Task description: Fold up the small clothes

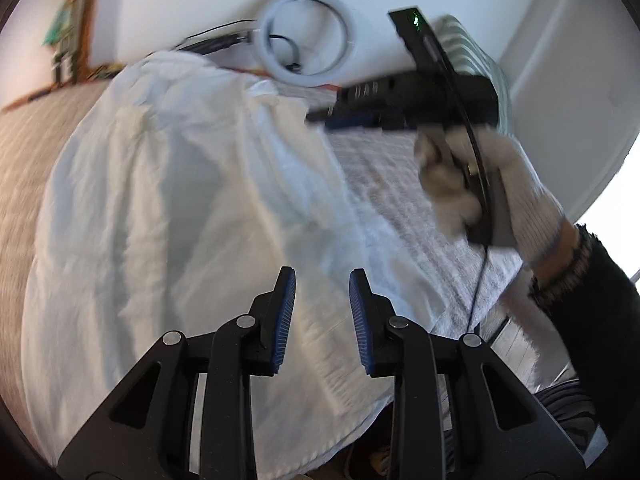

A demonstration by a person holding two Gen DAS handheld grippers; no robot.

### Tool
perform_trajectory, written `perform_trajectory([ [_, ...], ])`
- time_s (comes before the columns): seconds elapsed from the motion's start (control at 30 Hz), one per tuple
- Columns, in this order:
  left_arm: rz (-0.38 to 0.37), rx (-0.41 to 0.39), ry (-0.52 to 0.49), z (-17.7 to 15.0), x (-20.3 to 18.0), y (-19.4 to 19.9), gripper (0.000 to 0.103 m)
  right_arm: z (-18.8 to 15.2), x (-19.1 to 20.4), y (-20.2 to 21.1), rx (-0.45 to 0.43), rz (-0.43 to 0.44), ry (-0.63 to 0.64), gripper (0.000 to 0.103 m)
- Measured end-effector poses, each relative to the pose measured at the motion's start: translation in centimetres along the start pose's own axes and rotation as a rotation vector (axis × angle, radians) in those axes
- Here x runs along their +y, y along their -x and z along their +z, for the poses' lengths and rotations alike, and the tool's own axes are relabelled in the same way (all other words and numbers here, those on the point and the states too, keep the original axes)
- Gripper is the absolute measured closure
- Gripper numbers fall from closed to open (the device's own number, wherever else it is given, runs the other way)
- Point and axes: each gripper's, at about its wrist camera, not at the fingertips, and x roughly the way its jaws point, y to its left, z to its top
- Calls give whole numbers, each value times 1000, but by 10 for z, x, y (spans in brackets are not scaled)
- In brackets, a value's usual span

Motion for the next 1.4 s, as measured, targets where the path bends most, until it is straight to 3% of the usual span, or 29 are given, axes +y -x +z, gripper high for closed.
perform_trajectory([
  [0.07, -21, 25, -18, 5, -10, -13, 76, -18, -8, -1, 19, -12, -31, 76],
  [0.17, 42, 46, -78, 9, -22, -37, 76, -35, -17, -10, 57, -29, -64, 74],
  [0.27, 203, 57, -127, 10, -23, -63, 76, -43, -20, -20, 85, -39, -62, 76],
  [0.4, 396, 47, -149, 3, -4, -76, 76, -44, -11, -24, 88, -122, 4, 85],
  [0.47, 467, 27, -108, 1, 16, -66, 76, -43, -12, -25, 88, -134, 4, 85],
  [0.57, 484, -5, 3, 0, 45, -39, 76, -43, -11, -25, 84, -142, 31, 86],
  [0.73, 361, -1, 91, -6, 52, -15, 76, -41, -19, -21, 78, -88, -14, 85],
  [0.83, 241, 23, 133, -12, 43, -11, 73, -45, -28, -12, 71, -5, -76, 75],
  [0.9, 224, 49, 104, -15, 36, -15, 62, -50, -30, -3, 64, 69, -96, 71],
  [0.97, 238, 77, 78, -20, 31, -25, 62, -54, -25, 1, 55, 80, -86, 78],
  [1.0, 229, 97, 85, -21, 31, -30, 66, -55, -22, 0, 60, 77, -69, 83],
  [1.07, 205, 98, 120, -24, 36, -35, 98, -56, -14, -6, 77, 57, -37, 101],
  [1.2, 55, 108, 269, -21, 48, -32, 103, -54, -6, -8, 77, 31, -11, 103],
  [1.33, -210, 86, 497, -19, 56, -11, 103, -40, -10, 23, 2, 47, -35, 103],
  [1.4, -222, 55, 523, -16, 57, -6, 103, -34, -15, 36, -34, 47, -46, 103],
])
